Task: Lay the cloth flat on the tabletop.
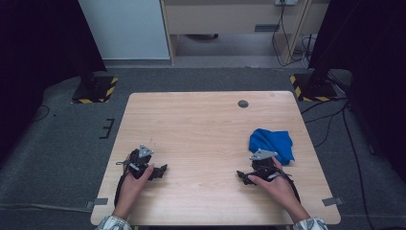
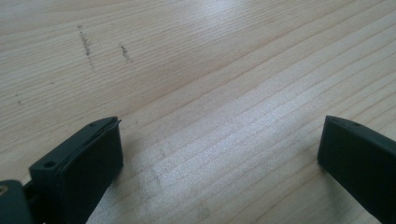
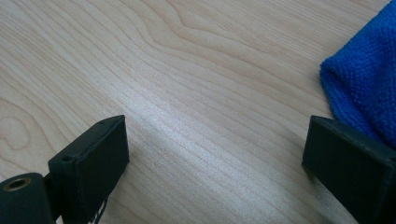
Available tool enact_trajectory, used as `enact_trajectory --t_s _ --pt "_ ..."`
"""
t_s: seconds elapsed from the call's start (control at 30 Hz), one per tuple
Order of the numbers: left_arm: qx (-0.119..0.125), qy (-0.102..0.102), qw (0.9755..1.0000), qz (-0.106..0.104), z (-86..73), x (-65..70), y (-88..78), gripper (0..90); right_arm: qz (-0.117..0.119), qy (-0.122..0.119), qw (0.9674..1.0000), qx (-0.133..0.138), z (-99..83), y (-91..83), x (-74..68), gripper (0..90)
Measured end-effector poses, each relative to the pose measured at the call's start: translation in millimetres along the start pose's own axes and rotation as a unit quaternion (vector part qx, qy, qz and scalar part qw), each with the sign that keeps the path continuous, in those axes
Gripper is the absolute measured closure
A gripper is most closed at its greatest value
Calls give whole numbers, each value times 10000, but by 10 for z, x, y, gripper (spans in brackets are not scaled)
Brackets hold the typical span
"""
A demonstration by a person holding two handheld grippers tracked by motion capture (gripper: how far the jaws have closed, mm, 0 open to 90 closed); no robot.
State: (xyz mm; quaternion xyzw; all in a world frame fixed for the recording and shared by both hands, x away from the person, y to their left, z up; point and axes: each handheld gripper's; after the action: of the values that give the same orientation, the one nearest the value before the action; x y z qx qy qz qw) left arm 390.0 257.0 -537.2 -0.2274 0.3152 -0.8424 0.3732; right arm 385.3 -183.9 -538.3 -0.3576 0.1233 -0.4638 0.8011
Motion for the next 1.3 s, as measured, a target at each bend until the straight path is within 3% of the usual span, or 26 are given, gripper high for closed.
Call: enact_trajectory --t_s 0.3,0.47,0.6,0.67,0.77,0.97,1.1,1.23,1.3 --pt "-9 35 10000 -20 -25 22 -21 0 -6 -144 9999 -65 68 -39 4 128" --pt "-5 44 10000 -39 -54 41 -46 0 -389 -3 9983 424 219 -179 165 185" --pt "-4 39 10000 -35 -61 45 -52 0 -858 94 9944 616 267 -244 393 204" --pt "-7 34 10000 -25 -65 49 -56 0 -1052 320 9914 711 278 -276 566 204" --pt "-6 29 10000 -22 -72 55 -62 0 -1190 414 9895 708 272 -281 664 201" --pt "-7 27 10000 -29 -73 55 -62 0 -1289 592 9890 422 196 -161 856 165" --pt "-10 28 10000 -37 -72 54 -62 0 -1137 699 9908 238 176 -50 915 140" --pt "-10 28 10000 -39 -72 54 -62 0 -1038 715 9920 -4 136 56 928 186" --pt "-15 35 10000 -39 -70 52 -61 0 -978 760 9923 -85 121 88 943 254"
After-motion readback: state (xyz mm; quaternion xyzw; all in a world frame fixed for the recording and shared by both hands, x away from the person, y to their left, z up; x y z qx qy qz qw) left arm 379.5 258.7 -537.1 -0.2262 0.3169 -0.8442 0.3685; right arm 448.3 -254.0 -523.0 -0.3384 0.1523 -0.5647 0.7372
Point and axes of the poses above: each handheld gripper's, and its own axes: y roughly forward along the jaws, z roughly out of its top, x roughly to its right, and after that the axes turned 12 degrees about -z, right-handed
